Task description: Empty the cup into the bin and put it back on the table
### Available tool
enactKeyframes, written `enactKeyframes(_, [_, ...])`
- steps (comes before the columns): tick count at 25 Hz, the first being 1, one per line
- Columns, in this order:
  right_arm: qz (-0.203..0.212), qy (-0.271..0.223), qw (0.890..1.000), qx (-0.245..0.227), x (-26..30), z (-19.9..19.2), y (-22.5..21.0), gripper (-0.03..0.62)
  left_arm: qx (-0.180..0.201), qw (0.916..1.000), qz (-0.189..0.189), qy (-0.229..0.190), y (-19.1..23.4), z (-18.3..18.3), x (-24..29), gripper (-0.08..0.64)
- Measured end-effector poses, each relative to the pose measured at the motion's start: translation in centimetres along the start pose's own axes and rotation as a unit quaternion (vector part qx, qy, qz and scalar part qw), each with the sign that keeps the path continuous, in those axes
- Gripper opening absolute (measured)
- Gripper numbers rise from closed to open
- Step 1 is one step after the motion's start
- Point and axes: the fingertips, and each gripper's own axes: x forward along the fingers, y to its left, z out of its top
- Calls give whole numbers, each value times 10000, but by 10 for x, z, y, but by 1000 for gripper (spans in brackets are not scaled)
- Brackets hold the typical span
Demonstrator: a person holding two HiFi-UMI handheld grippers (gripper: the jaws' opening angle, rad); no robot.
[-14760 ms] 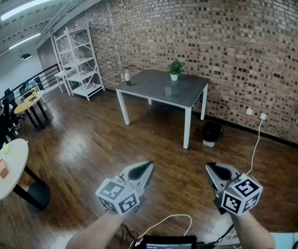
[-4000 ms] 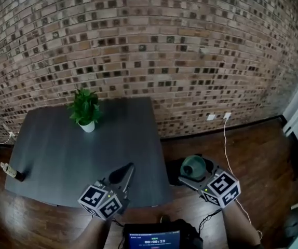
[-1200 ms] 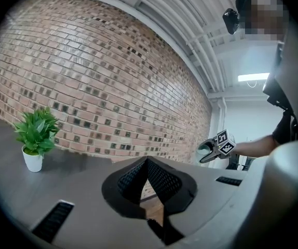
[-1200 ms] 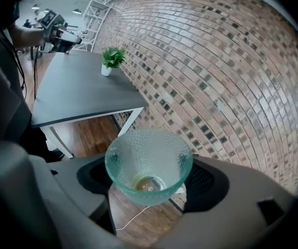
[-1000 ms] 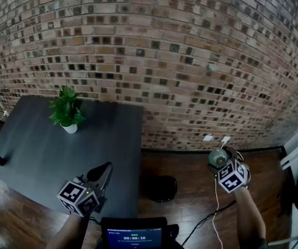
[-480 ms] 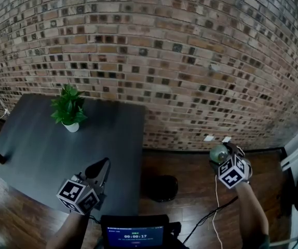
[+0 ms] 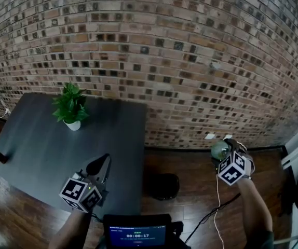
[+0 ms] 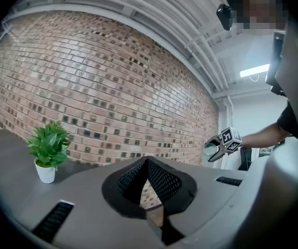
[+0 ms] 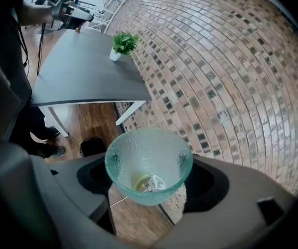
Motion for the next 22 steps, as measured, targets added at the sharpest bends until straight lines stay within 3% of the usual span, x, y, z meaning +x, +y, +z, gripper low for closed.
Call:
enactKeyframes(6, [22,101,9998,-174,-2,1,-2,391,-91,9998,175,-13,6,0,6,2])
enactKeyframes(16, [59,93,9997,-200,-2,9,-3,391,-170,9991,-376,77,-44,-7,70,2])
enactKeyframes(22, [62,121,9994,-303,-4,12,-6,391,-224,9983,-404,353,-74,-34,120,2])
